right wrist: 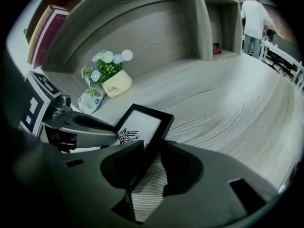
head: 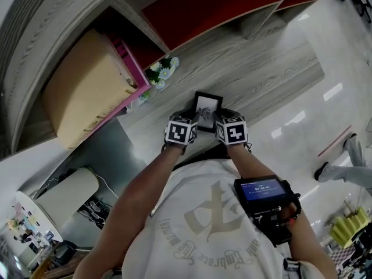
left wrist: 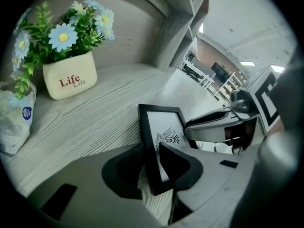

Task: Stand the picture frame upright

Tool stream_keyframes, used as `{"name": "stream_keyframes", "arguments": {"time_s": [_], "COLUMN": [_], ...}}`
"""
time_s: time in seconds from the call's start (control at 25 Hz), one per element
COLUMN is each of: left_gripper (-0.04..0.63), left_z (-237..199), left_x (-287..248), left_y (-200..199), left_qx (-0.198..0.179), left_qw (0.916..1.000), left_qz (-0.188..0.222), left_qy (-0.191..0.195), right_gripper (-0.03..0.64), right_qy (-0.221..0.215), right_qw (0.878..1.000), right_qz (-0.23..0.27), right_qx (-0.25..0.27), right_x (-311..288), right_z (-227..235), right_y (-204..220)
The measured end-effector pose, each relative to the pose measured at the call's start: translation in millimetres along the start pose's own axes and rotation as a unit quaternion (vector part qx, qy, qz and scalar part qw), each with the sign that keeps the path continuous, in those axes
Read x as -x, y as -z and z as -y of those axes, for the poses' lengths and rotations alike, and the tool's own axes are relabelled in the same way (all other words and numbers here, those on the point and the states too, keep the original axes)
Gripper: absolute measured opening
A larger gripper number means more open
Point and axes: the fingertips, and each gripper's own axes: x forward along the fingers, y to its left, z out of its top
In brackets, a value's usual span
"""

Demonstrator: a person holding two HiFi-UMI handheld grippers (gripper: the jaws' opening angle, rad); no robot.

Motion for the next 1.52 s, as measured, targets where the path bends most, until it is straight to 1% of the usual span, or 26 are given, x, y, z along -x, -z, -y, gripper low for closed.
{"name": "stream_keyframes", "arguments": {"time_s": [0.12, 0.24, 0.4, 0.96, 1.52], "left_gripper": [0.107, 0.094, 0.092, 0.092, 0.094], "left_z": [-2, -1, 0, -8, -19], "left_x": [1, 5, 8, 42, 77], "left_y": [1, 2, 6, 13, 16], "left_qx": [0.030, 0.038, 0.049, 0.085, 0.102], "left_qw": [0.9995, 0.9993, 0.9987, 0.9929, 0.9837], "left_qz": [-0.003, 0.000, 0.010, 0.074, 0.134], "left_qy": [0.005, 0.006, -0.005, -0.038, -0.062], "right_gripper": [0.113, 0.106, 0.097, 0.094, 0.094], "right_qy": [-0.009, -0.017, -0.025, -0.056, -0.074], "right_qw": [1.000, 1.000, 1.000, 0.997, 0.989], "right_qz": [0.004, 0.008, 0.012, 0.036, 0.060], "right_qx": [-0.012, -0.017, -0.014, 0.048, 0.117], "right_x": [0, 3, 3, 11, 20], "right_z": [0, -1, -3, -33, -69], "right_y": [-1, -2, -5, -19, -35]}}
